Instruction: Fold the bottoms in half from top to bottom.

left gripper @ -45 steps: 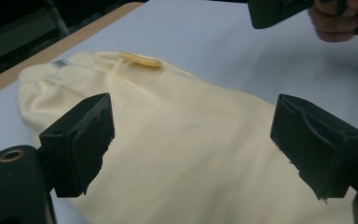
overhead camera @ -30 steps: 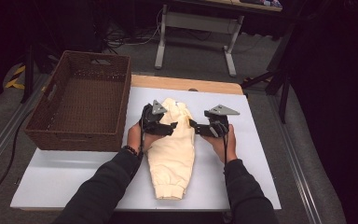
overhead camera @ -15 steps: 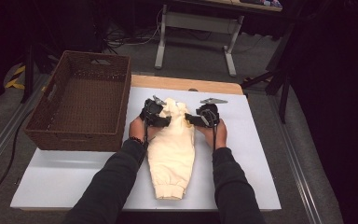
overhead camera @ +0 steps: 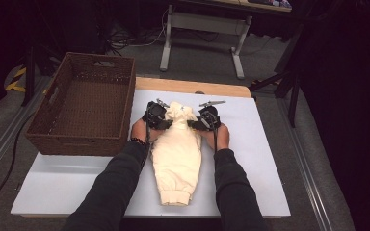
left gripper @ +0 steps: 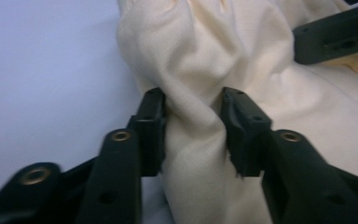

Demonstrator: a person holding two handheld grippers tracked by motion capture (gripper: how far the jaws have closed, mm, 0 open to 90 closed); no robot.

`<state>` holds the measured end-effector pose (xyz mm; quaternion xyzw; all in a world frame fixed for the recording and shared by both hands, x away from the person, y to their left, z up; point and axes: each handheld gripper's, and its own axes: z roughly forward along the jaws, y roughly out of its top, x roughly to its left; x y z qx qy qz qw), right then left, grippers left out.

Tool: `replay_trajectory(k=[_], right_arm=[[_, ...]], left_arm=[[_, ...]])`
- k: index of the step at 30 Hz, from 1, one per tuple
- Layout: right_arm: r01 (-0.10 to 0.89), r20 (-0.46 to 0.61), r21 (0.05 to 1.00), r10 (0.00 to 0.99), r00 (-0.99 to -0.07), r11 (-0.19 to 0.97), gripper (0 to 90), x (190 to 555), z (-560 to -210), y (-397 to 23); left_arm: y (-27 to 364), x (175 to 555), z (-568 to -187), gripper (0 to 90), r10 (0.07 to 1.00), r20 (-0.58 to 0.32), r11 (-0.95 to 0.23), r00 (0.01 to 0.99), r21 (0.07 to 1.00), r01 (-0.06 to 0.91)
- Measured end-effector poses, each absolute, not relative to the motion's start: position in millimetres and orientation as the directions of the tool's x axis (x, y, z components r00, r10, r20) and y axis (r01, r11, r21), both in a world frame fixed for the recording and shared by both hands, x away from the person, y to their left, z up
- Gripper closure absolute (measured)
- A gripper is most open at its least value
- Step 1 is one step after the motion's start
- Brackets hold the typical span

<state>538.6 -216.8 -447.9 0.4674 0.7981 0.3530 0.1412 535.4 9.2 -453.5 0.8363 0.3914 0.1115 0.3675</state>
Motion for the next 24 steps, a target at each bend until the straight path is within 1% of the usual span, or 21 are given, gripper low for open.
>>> replay_trajectory(k=[1, 3, 6, 10, 13, 24], right_arm=[[0.646, 0.098, 0.693, 0.846, -0.525, 0.320, 56.6, 538.5, -447.7, -215.9], [0.655, 0.123, 0.691, 0.842, -0.525, 0.307, 68.1, 537.2, -447.8, -214.6], [0.663, 0.158, 0.692, 0.837, -0.524, 0.284, 77.5, 536.8, -449.0, -215.3], [0.655, 0.138, 0.690, 0.832, -0.538, 0.309, 81.2, 536.7, -447.7, -213.3], [0.642, 0.107, 0.691, 0.832, -0.545, 0.332, 81.7, 536.2, -446.5, -211.2], [0.617, 0.064, 0.707, 0.838, -0.542, 0.346, 82.6, 532.9, -439.5, -209.2]], left_arm=[[8.9, 535.1, -453.4, 68.7, 0.733, -0.104, -0.425, 0.672, 0.702, 0.572], [8.6, 534.5, -453.1, 74.1, 0.725, -0.103, -0.433, 0.681, 0.700, 0.568], [8.4, 534.6, -453.1, 77.8, 0.724, -0.099, -0.436, 0.683, 0.702, 0.563], [4.8, 534.1, -451.4, 79.1, 0.725, -0.070, -0.456, 0.685, 0.698, 0.553], [3.8, 534.0, -451.4, 79.5, 0.725, -0.064, -0.458, 0.686, 0.699, 0.549], [-0.6, 531.8, -447.1, 80.9, 0.733, -0.014, -0.474, 0.680, 0.706, 0.526]])
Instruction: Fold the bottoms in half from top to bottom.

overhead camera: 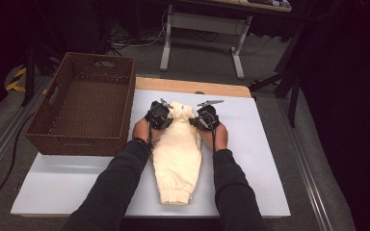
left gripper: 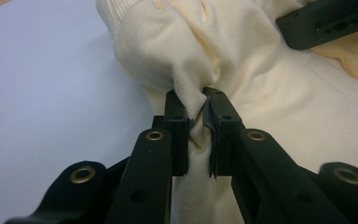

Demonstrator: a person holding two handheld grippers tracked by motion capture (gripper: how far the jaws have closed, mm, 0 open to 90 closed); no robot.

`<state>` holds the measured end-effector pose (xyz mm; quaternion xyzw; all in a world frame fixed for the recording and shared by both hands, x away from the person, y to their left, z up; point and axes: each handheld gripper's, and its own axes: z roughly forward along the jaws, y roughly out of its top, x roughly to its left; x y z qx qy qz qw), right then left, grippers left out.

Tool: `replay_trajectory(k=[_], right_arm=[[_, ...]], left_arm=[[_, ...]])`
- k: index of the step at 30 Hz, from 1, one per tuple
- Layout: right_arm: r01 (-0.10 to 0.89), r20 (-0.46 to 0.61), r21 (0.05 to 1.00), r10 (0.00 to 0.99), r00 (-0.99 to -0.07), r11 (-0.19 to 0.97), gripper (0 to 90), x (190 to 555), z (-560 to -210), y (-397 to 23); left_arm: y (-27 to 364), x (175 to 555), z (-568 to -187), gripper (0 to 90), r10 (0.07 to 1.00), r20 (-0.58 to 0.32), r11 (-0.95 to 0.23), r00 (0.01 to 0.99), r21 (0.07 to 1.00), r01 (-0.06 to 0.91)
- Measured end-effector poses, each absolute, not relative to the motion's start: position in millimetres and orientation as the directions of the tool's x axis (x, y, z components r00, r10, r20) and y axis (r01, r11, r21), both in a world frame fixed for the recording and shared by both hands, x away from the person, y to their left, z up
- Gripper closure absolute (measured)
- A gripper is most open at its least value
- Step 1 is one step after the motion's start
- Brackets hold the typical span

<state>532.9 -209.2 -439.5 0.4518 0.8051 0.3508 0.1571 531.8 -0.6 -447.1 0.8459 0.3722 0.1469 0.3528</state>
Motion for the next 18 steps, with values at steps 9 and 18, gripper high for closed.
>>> replay_trajectory(k=[9, 18], right_arm=[[0.570, 0.006, 0.736, 0.838, -0.546, 0.366, 82.6, 530, -429, -211], [0.522, -0.037, 0.770, 0.843, -0.537, 0.366, 82.6, 525, -417, -211]], left_arm=[[-3, 530, -437, 81.5, 0.736, 0.019, -0.470, 0.677, 0.734, 0.490], [-5, 527, -426, 81.7, 0.737, 0.068, -0.471, 0.673, 0.765, 0.439]])
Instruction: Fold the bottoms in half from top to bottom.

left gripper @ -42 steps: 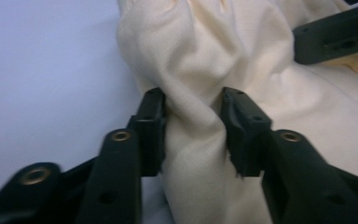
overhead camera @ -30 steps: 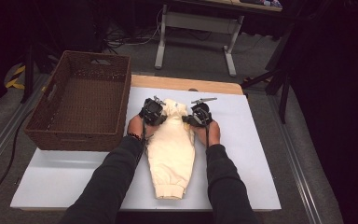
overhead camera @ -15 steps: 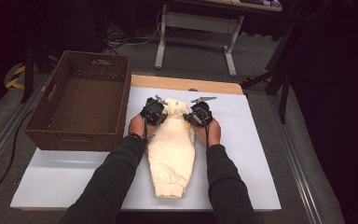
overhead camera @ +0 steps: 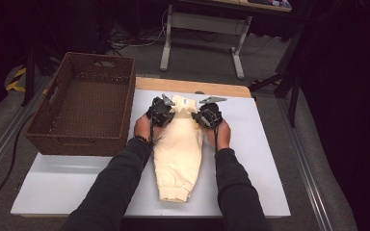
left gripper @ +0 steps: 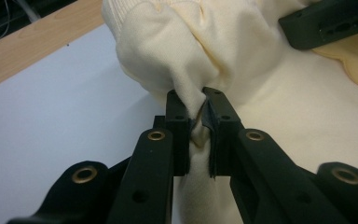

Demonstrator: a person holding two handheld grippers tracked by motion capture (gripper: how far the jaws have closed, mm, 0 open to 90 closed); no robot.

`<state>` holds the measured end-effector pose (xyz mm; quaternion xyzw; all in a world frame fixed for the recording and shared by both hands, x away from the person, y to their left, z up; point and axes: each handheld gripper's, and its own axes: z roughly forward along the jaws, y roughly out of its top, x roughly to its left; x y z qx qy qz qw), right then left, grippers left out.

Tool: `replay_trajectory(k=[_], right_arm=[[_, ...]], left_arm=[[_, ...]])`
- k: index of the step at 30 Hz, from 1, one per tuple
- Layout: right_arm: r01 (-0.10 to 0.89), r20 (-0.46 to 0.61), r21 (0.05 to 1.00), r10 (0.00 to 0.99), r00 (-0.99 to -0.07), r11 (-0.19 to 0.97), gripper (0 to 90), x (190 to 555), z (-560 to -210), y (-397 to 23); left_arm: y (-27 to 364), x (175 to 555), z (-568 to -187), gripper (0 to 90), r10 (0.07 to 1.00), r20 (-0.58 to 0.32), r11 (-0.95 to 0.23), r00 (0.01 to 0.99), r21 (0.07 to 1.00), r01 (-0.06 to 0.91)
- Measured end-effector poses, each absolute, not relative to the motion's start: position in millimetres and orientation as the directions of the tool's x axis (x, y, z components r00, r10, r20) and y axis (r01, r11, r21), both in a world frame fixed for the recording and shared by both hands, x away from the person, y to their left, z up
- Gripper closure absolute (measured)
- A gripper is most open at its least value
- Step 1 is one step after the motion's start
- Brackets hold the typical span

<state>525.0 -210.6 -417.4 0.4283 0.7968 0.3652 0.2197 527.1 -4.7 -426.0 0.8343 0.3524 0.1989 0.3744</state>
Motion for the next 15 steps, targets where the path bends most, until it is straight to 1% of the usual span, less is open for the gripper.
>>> replay_trajectory(k=[11, 15], right_arm=[[0.422, -0.126, 0.822, 0.844, -0.521, 0.383, 82.6, 518, -399, -209], [0.401, -0.140, 0.832, 0.845, -0.516, 0.383, 82.6, 517, -391, -207]], left_arm=[[-5, 524, -401, 81.7, 0.736, 0.131, -0.473, 0.664, 0.801, 0.367], [-4, 522, -396, 81.8, 0.736, 0.147, -0.470, 0.661, 0.813, 0.343]])
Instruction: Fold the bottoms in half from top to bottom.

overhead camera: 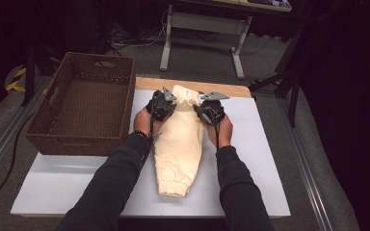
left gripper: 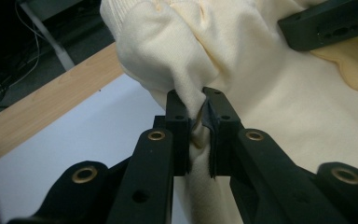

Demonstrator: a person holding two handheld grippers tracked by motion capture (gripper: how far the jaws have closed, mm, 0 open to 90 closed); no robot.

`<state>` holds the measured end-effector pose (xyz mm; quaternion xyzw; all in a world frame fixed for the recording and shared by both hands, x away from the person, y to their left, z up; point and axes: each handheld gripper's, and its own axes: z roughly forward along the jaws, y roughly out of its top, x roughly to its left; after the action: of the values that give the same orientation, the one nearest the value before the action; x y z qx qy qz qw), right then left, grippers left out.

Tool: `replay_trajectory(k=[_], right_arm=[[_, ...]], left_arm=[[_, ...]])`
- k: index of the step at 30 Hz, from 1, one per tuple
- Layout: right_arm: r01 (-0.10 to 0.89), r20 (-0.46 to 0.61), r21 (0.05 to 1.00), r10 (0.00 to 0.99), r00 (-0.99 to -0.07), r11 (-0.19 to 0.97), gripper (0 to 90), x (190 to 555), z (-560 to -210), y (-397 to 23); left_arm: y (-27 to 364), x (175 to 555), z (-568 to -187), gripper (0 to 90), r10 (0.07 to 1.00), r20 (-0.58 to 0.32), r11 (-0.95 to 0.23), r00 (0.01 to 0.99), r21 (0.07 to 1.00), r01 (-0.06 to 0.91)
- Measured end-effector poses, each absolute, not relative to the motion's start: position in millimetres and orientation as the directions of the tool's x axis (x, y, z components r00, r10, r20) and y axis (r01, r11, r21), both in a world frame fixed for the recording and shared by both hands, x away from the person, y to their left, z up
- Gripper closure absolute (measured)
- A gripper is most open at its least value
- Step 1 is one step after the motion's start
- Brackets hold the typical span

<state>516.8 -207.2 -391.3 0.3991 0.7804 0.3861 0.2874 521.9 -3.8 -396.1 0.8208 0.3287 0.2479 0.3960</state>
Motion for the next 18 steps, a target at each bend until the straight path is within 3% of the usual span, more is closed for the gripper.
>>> replay_trajectory(k=[18], right_arm=[[0.330, -0.178, 0.850, 0.813, -0.554, 0.410, 82.4, 493, -383, -210]], left_arm=[[2, 492, -390, 82.1, 0.677, 0.213, -0.496, 0.704, 0.839, 0.223]])
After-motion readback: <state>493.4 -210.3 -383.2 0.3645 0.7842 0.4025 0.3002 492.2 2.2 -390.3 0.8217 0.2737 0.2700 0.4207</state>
